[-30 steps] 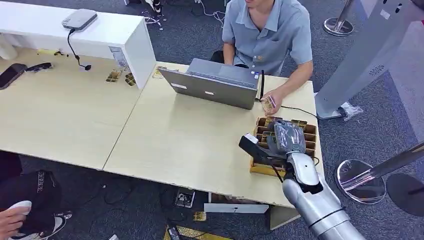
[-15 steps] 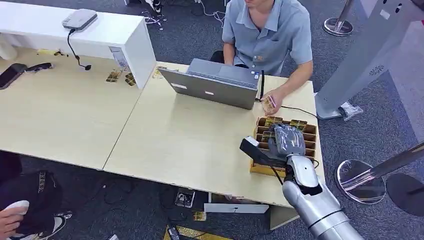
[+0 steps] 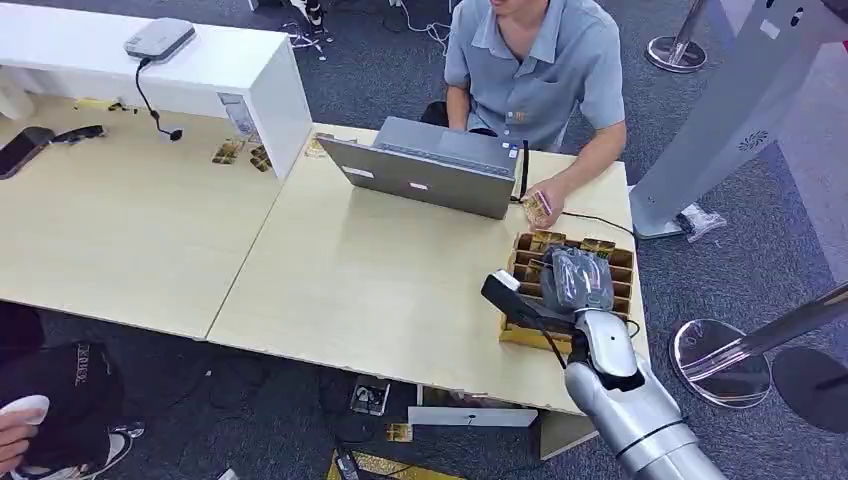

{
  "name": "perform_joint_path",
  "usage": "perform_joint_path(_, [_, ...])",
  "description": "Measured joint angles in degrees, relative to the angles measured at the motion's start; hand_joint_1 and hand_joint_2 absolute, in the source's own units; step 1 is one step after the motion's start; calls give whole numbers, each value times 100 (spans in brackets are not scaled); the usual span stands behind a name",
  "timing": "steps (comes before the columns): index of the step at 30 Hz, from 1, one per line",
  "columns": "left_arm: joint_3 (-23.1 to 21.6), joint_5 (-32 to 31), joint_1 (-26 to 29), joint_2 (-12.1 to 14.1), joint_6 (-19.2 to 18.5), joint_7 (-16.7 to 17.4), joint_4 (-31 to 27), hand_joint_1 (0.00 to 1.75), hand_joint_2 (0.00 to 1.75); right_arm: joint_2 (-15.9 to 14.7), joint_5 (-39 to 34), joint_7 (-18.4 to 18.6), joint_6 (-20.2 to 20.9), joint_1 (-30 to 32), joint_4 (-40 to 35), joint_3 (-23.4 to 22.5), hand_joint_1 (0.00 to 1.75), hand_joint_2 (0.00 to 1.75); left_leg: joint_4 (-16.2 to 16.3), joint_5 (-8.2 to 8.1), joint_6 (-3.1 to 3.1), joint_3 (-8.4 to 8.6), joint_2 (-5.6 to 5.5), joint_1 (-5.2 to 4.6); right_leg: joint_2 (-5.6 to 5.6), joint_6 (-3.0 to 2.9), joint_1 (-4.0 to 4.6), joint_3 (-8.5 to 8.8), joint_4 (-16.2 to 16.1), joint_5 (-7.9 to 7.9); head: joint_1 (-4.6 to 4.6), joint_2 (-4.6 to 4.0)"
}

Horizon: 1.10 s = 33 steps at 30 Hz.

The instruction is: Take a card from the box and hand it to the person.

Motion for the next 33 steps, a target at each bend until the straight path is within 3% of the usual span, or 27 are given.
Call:
perform_joint_path(13, [-15, 0, 0, -2, 7, 0, 0, 0, 0, -9, 297, 186, -114, 39, -346, -136, 175, 175, 1, 0, 0, 1, 1, 0, 1, 0, 0, -1, 0, 0, 0, 0])
perform_joint_path(23, [-33, 0, 1, -4, 9, 0, 0, 0, 0, -136, 791, 354, -184, 84, -1554, -455, 175, 175, 1, 0, 0, 3, 1, 0, 1, 0, 0, -1, 0, 0, 0, 0])
perform_joint_path(30, [-33, 0, 1, -4, 9, 0, 0, 0, 0, -157, 831, 356, -184, 96, -1664, -477, 175, 175, 1, 0, 0, 3, 1, 0, 1, 0, 0, -1, 0, 0, 0, 0])
perform_joint_path(31, [-39, 0, -1, -15, 0, 2, 0, 0, 0, -232, 918, 369, -170, 148, -2273, -625, 175, 175, 1, 0, 0, 2, 2, 0, 2, 0, 0, -1, 0, 0, -2, 0])
perform_joint_path(33, [-44, 0, -1, -17, -2, 0, 0, 0, 0, -247, 940, 361, -168, 168, -2389, -640, 175, 175, 1, 0, 0, 2, 2, 0, 1, 0, 0, -1, 0, 0, 0, 0])
